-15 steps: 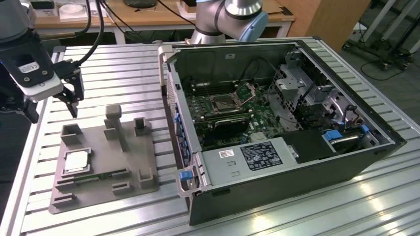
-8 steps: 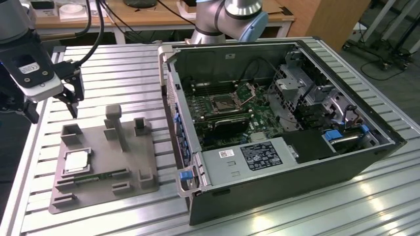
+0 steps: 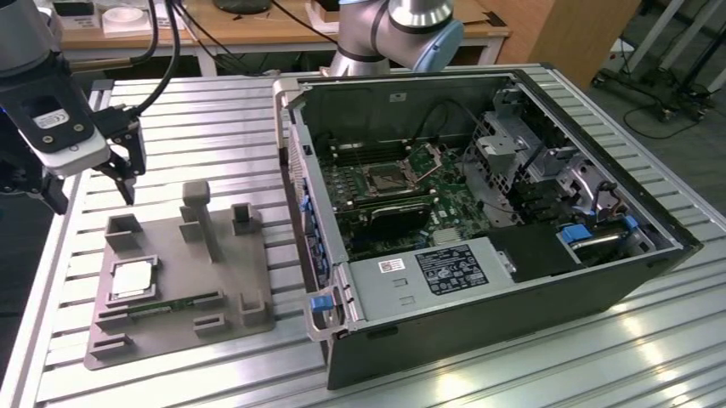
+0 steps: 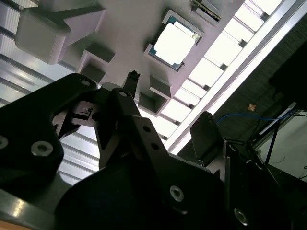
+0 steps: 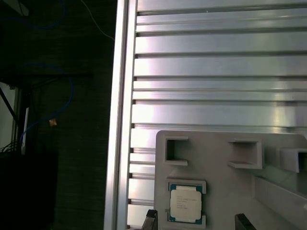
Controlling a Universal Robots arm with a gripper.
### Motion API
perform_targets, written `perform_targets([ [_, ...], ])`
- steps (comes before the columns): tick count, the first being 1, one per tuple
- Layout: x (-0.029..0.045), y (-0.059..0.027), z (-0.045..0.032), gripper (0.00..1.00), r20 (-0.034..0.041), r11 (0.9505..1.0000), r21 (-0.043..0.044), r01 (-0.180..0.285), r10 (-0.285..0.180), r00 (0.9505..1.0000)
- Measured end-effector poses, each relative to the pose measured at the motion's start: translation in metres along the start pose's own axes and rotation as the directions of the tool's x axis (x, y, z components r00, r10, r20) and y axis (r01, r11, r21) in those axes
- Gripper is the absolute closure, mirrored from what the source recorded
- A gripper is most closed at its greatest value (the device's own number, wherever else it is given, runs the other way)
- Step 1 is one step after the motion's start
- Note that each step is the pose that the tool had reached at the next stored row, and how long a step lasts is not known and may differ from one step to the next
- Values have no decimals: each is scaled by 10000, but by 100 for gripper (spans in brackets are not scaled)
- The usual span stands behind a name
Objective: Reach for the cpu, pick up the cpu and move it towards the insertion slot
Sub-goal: 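Reach for the cpu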
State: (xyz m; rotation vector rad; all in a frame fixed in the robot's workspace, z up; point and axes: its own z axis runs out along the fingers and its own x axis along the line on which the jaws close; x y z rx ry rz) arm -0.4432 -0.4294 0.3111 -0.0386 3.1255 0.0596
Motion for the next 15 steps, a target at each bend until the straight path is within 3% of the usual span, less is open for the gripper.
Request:
perform_targets([
  [5, 1, -1, 37, 29, 0, 10000, 0, 1, -1, 10000],
  [15, 4, -9, 215, 29, -1, 10000, 1, 0, 0, 10000],
])
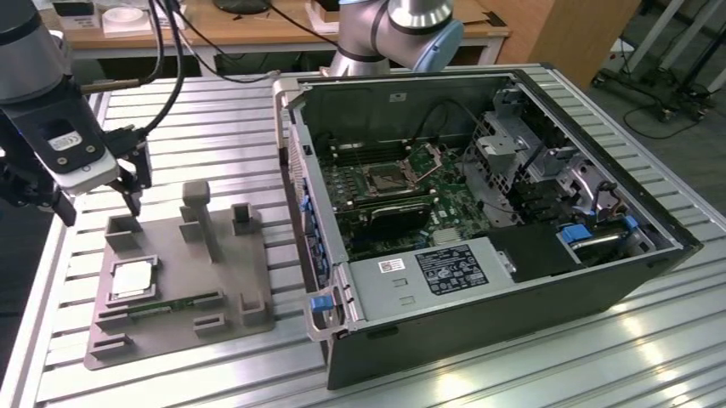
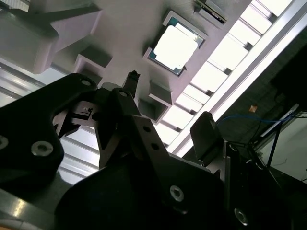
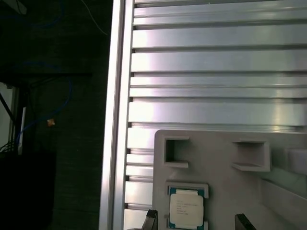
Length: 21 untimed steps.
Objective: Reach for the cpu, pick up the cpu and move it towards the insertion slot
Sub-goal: 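Reach for the cpu, then pick up the cpu and move it towards the insertion slot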
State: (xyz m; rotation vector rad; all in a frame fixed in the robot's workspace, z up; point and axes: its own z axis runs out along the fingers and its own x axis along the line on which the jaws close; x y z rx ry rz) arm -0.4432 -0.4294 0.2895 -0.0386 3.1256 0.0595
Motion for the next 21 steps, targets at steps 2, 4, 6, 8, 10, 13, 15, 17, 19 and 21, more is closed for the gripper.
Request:
perform_targets([
  [2, 0, -1, 36, 29, 0, 10000, -1, 1, -1, 10000],
  [4, 1, -3, 72, 29, 0, 10000, 0, 1, -1, 10000],
  [6, 2, -4, 109, 29, 0, 10000, 0, 1, -1, 10000],
  [8, 2, -6, 145, 29, 1, 10000, -1, 1, -1, 10000],
  [10, 2, -7, 181, 29, 0, 10000, -1, 1, -1, 10000],
  [13, 5, -11, 236, 29, -1, 10000, 1, 0, 0, 10000],
  [15, 9, -24, 271, 29, -2, 10000, 1, 2, -2, 10000],
  [17, 16, -50, 307, 29, 1, 10000, 0, 0, 0, 10000],
  [19, 25, -99, 342, 29, 1, 10000, -1, 0, 0, 10000],
  [21, 30, -126, 377, 29, 1, 10000, -1, 1, -1, 10000],
])
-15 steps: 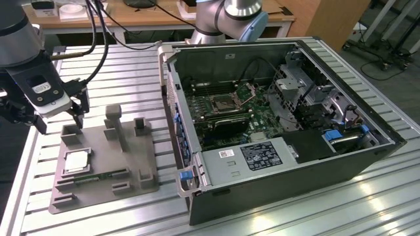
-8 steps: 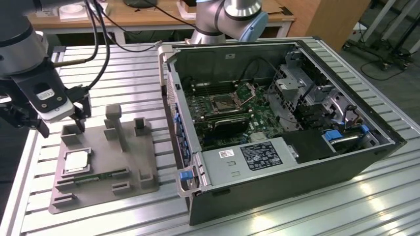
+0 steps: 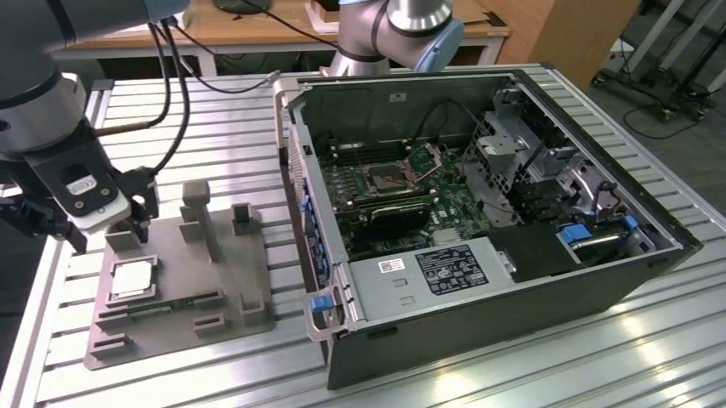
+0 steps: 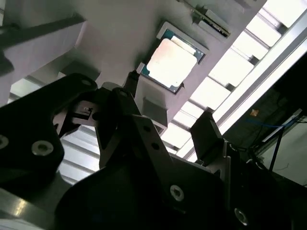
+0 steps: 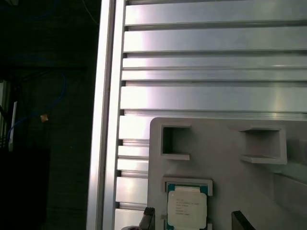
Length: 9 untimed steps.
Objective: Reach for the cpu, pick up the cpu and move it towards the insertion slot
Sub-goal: 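Pick up the cpu and move it towards the insertion slot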
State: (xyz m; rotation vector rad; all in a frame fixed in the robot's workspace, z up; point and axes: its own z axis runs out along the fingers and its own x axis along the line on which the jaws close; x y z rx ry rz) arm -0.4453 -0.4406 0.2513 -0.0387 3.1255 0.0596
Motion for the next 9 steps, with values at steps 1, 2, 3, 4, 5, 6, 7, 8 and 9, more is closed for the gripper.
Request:
perform_targets([
  [1, 1, -6, 18, 29, 1, 10000, -1, 0, 0, 10000],
  [2, 4, -8, 36, 29, 0, 10000, 0, -1, 1, 10000],
  [3, 6, -11, 53, 29, -1, 10000, 0, -2, 2, 10000],
  [4, 7, -13, 71, 29, 0, 10000, 0, -1, 1, 10000],
  [5, 8, -15, 90, 29, -1, 10000, 1, 0, 0, 10000],
  [6, 9, -18, 108, 29, -1, 10000, 1, 0, 0, 10000],
  [7, 9, -22, 126, 29, -1, 10000, 0, 1, -1, 10000],
  [8, 10, -27, 144, 29, -1, 10000, 0, 0, 0, 10000],
  [9, 10, -33, 161, 29, -3, 10000, 2, 0, 0, 10000],
])
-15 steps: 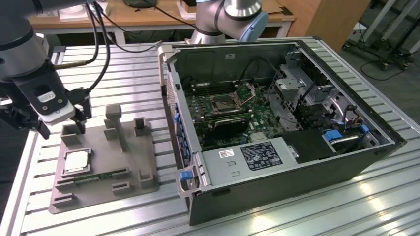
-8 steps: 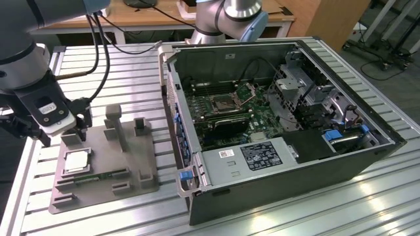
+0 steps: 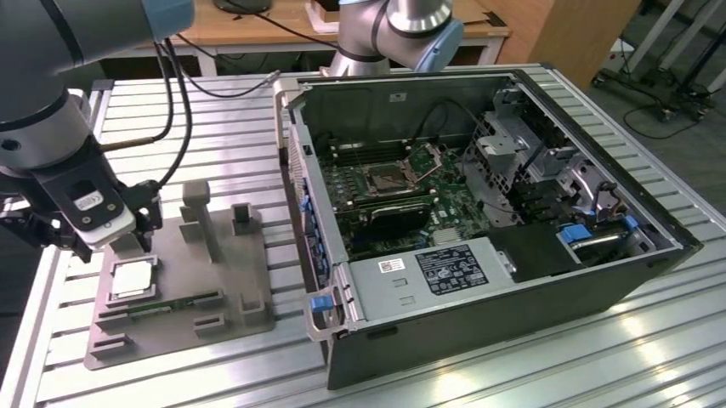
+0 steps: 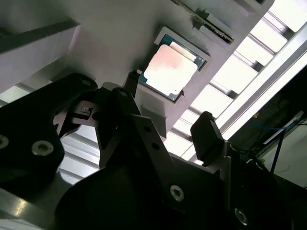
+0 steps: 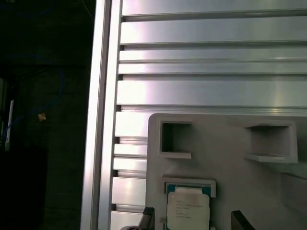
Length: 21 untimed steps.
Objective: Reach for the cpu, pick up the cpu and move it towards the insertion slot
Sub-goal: 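Pick up the cpu and move it towards the insertion slot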
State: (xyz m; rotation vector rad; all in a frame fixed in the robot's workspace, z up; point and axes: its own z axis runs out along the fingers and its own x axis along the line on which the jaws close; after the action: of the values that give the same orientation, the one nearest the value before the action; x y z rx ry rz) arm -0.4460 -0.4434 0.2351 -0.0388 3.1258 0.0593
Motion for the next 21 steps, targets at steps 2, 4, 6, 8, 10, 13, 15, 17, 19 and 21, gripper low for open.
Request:
perform_targets([
  [2, 1, -4, 37, 29, 1, 10000, 1, -1, 1, 10000],
  [4, 1, -6, 70, 29, 2, 10000, 19, -1, 1, 10000],
  [6, 1, -9, 99, 29, 0, 10000, 44, 1, -1, 10000],
  [8, 3, -11, 136, 29, 1, 10000, 49, 1, -1, 10000],
  [10, 3, -17, 171, 29, 1, 10000, 50, -1, 1, 10000],
  [13, 4, -31, 224, 29, 0, 10000, 50, -1, 1, 10000],
  [15, 3, -34, 262, 29, 0, 10000, 50, -2, 2, 10000],
  [17, 2, -36, 299, 29, 1, 10000, 50, -1, 1, 10000],
  [19, 3, -38, 335, 29, 1, 10000, 50, -2, 2, 10000],
  [21, 3, -43, 363, 29, 3, 10000, 60, -2, 2, 10000],
])
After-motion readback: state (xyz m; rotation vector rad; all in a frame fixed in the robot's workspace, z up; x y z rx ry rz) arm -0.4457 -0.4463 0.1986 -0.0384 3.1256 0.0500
